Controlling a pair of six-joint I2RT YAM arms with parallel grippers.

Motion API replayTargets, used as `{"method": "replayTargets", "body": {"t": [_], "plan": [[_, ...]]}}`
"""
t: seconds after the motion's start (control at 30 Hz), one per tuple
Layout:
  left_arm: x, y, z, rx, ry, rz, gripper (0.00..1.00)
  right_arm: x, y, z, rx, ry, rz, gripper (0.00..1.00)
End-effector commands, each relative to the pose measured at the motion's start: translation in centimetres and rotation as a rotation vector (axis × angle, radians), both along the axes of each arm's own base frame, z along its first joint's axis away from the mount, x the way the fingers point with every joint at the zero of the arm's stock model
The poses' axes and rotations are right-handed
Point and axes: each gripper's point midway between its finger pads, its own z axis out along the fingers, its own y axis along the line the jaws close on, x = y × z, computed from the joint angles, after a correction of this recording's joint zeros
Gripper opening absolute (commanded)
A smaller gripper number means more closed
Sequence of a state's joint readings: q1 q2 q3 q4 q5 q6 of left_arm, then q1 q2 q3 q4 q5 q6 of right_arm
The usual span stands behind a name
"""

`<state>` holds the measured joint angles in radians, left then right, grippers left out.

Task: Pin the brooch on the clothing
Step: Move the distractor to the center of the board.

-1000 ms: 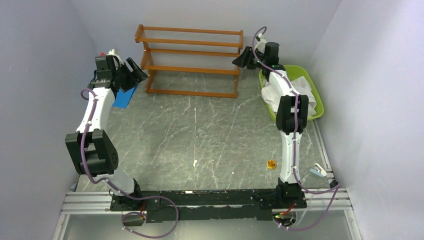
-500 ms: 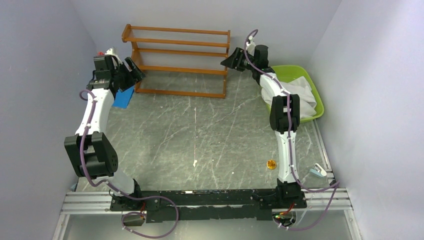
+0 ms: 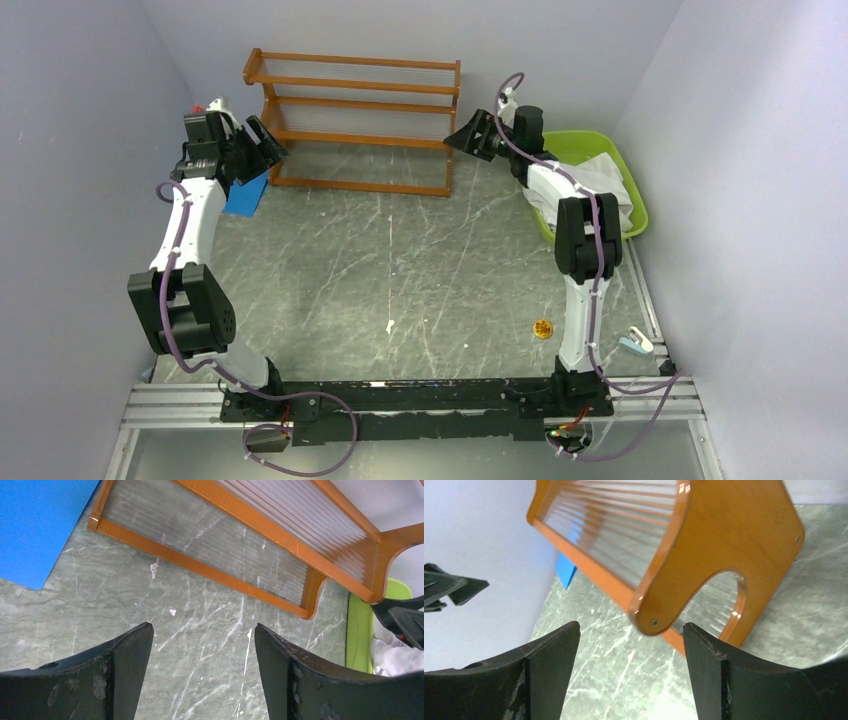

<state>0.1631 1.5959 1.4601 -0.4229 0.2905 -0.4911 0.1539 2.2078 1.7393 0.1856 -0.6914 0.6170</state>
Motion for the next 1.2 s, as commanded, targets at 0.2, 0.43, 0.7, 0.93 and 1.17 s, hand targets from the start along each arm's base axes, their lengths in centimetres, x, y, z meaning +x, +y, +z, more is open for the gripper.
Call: {"method": "replayTargets", "body": {"t": [0.2,0.43,0.7,0.93,1.17], "plan": [[0.4,0.2,1.2,0.011,-0.046,0.001,0.79,-0.7,3.5,4.4,0.075,-0.060,0.026,0.55],[0.4,0.4,1.1,0.012,-0.041,0.004,0.79,1.5,3.1,2.6,0.021,-0.030,-0.040,0.48],[0.6,0.5,0.8,0.002,-0.036,0.005,0.79,5.3,1.8,2.4,-0.092,-0.034,-0.145,0.33],[0.7,0.6,0.5,0.000,-0.031,0.008,0.79,7.6,1.2,2.4,-0.126,-0.062,-0.189,0.24],[0.8,0.8,0.4,-0.003,-0.026,0.005,0.79,6.8,0.0,5.4,-0.101,-0.127,-0.166,0.40]]}}
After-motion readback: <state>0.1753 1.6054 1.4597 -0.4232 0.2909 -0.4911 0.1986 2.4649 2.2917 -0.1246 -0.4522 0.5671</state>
